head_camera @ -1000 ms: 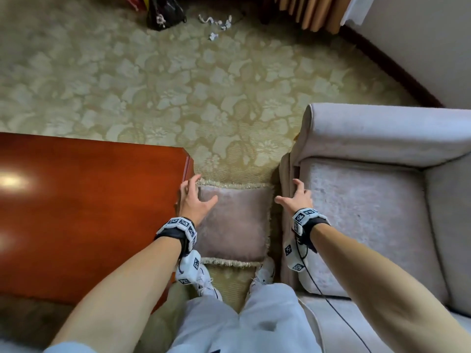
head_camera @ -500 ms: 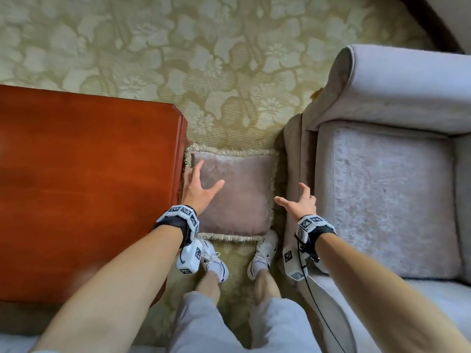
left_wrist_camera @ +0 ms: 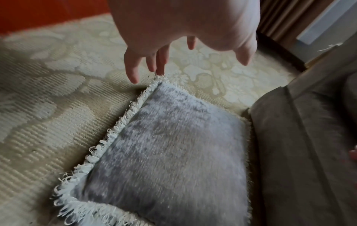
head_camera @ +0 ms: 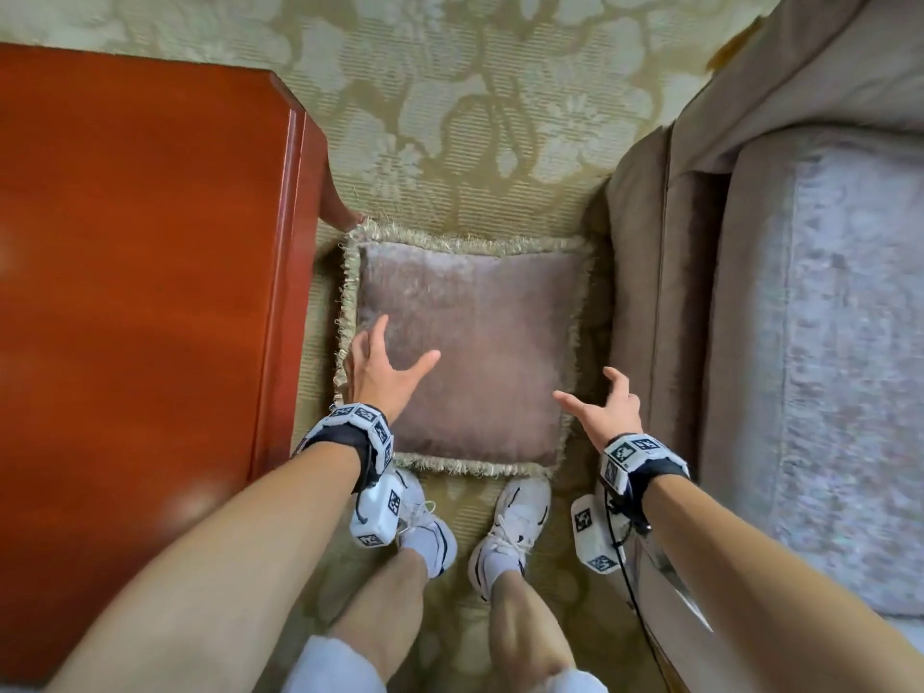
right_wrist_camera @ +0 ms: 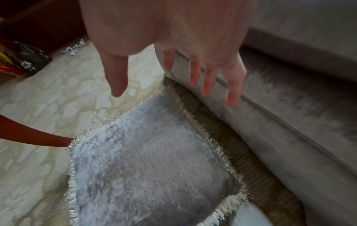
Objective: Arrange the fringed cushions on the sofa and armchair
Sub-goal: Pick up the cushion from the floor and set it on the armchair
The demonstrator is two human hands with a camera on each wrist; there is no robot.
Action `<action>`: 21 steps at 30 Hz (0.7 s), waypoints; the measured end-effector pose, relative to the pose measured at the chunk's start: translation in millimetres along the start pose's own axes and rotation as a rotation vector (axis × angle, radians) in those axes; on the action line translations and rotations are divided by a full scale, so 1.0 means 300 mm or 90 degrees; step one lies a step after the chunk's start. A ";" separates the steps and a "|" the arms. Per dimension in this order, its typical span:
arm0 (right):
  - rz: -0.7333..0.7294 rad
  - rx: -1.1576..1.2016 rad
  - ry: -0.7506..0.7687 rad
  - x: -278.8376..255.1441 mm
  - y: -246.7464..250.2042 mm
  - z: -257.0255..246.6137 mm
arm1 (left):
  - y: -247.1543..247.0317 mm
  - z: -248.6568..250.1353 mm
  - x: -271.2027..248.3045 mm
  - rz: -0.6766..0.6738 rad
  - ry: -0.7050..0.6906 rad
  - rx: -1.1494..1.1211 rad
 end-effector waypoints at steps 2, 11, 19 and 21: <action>-0.014 0.008 0.005 0.103 -0.029 0.024 | -0.039 -0.041 0.085 0.024 0.009 0.003; -0.043 0.020 0.017 0.517 -0.145 0.016 | -0.123 -0.242 0.496 0.064 0.053 0.032; -0.040 0.054 -0.004 0.707 -0.245 0.015 | -0.148 -0.359 0.681 0.080 0.098 0.036; -0.031 0.053 -0.013 0.733 -0.265 0.019 | -0.146 -0.376 0.703 0.081 0.092 0.030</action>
Point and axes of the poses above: each hand's wrist, its own x-axis towards the middle knuckle, its own y-axis out of the back of the hand, z = x × y, the point moved 6 cm from there along x, towards the middle knuckle, and after that the axes turned 13 degrees about -z, right-handed, at the moved point
